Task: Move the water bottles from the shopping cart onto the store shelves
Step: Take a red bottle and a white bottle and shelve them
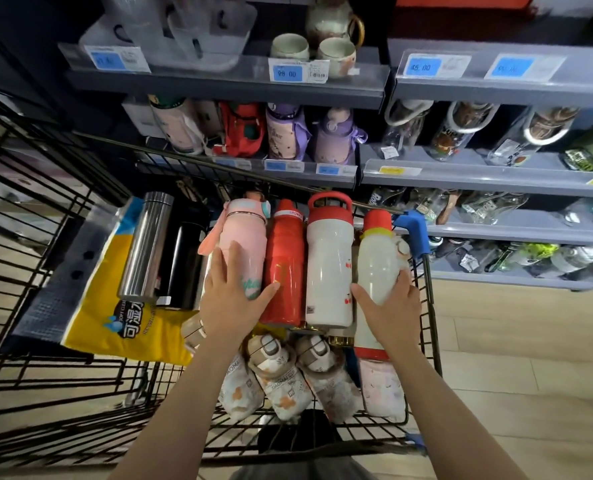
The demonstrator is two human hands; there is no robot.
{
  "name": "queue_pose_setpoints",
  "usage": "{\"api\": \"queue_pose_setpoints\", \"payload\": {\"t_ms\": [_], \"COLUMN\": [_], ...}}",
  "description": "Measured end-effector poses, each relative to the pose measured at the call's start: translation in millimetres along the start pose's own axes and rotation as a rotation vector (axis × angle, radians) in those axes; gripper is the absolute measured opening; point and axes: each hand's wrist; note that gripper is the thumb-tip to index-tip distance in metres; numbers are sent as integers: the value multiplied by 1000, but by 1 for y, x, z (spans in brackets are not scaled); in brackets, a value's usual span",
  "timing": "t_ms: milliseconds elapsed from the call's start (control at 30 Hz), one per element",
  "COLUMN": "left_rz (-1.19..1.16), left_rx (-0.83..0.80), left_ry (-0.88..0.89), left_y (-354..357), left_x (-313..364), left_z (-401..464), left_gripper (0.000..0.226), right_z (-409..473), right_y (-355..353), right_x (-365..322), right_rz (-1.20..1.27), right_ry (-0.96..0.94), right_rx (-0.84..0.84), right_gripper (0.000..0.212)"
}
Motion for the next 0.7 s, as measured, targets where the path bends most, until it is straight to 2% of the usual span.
{"api": "queue_pose_setpoints", "payload": {"t_ms": [200, 367, 467, 533, 633, 700], "left_rz": [-8, -17, 50, 139, 117, 21], "left_rx": [5, 4, -14, 56, 189, 150], "left_ry": [-21, -30, -30, 24, 200, 251], "left_y": [-3, -4, -3, -2, 5, 15], "left_x": [3, 6, 3, 7, 39, 70], "left_z": [-2, -2, -1, -2, -9, -13], "left_gripper": [102, 103, 103, 98, 83, 84], "right_z": [7, 0, -3, -5, -9, -11], "right_y": [-6, -18, -31, -41, -55, -61], "right_x": [3, 10, 14, 16, 16, 16], "right_rz": [45, 266, 422, 515, 594, 627], "right_ry": [2, 11, 2, 4, -25, -19], "right_rx": [-54, -91, -101, -111, -100, -85], "right_gripper": [88, 88, 59, 40, 33, 32]}}
Point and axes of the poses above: each hand's wrist, its own z-axis towards the middle knuckle, its own y-axis out of the palm, x = y × z, and after that the axes turned 8 degrees about x, right-handed
